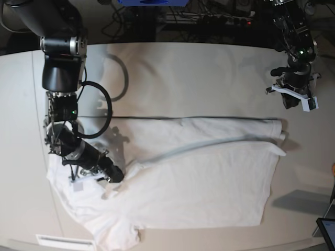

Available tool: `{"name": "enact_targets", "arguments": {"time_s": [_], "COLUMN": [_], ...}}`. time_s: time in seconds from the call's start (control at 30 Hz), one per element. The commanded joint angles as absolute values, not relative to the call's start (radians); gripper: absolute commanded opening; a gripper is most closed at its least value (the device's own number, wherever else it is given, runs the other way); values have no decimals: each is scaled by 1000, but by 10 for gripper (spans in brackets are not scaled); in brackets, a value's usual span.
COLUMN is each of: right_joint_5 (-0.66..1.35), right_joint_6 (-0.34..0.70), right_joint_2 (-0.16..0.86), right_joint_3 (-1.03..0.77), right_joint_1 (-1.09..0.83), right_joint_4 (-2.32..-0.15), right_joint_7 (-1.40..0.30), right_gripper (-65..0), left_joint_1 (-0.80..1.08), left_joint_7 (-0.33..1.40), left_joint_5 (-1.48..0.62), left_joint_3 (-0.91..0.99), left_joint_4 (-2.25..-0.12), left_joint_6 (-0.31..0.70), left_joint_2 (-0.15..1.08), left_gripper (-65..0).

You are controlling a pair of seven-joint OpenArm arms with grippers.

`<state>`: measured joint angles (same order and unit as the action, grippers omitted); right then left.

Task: Fold the T-shirt properly
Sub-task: 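Lower the left gripper onto the opposite side edge of the shirt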

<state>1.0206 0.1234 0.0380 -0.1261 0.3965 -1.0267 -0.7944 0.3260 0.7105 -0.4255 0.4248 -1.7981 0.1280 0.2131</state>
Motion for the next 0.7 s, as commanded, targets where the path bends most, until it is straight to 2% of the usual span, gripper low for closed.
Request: {"name": "enact_targets", "arguments": {"time_s": [0.0, 0.23, 0.37, 0.53, 0.57, 0.67], "right_joint_5": [1038, 1033, 1035, 1035, 1036, 1036], "right_joint_6": [137, 137, 137, 137, 137, 177], "right_joint_2": [41, 33, 25, 12, 12, 13], "right_joint_3": [-125, -125, -125, -125, -125, -125], "right_joint_1": [438, 473, 473, 473, 473, 478], "right_joint_4": [-1018, -981, -981, -966, -960, -974], "right_joint_7": [-783, -774, -719, -677, -676, -680], "right_gripper": [-647, -630, -541, -374, -354, -351], "left_joint_1": [323, 325, 315, 315, 314, 314], "left_joint_7": [685, 685, 685, 685, 685, 685], "left_joint_5": [-429, -429, -429, -435, -435, -437], "left_joint_3": [432, 432, 432, 424, 424, 423], "left_joint_4": [-1814, -1814, -1814, -1816, -1816, -1821], "left_joint_6": [124, 124, 124, 124, 124, 125], "left_joint_2": [226, 226, 222, 220, 220, 223], "left_gripper": [-541, -541, -541, -539, -532, -531]}}
